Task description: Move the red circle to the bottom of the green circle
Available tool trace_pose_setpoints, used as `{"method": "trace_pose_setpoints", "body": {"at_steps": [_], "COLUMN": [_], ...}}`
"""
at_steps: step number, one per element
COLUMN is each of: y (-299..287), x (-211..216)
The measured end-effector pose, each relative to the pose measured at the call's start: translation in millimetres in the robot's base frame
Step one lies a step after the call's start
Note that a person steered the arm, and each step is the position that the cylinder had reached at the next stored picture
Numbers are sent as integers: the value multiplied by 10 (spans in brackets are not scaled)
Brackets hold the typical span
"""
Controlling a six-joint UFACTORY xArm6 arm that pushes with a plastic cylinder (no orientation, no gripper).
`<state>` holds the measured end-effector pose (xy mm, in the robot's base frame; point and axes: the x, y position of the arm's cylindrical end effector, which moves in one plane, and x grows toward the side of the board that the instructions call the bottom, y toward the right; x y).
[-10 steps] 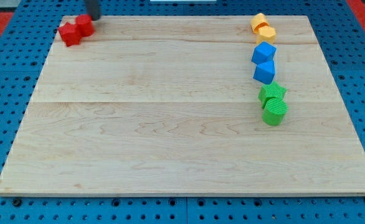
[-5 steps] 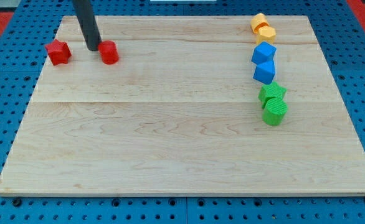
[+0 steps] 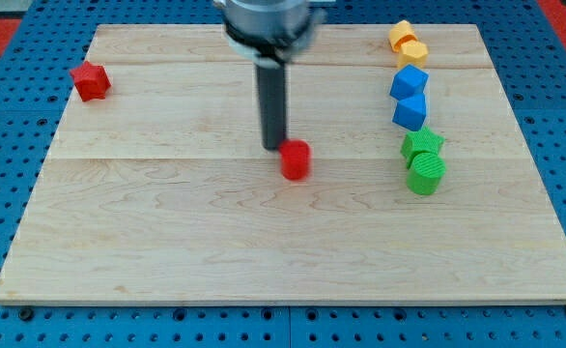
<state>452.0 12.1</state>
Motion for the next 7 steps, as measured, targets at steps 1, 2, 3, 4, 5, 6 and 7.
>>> {"method": "trace_pose_setpoints", "body": {"at_steps": [1,2,3,4,5,6,7], "y": [304,355,361,729,513,532,1002], "x": [365,697,1012,1118,986,881,881]}}
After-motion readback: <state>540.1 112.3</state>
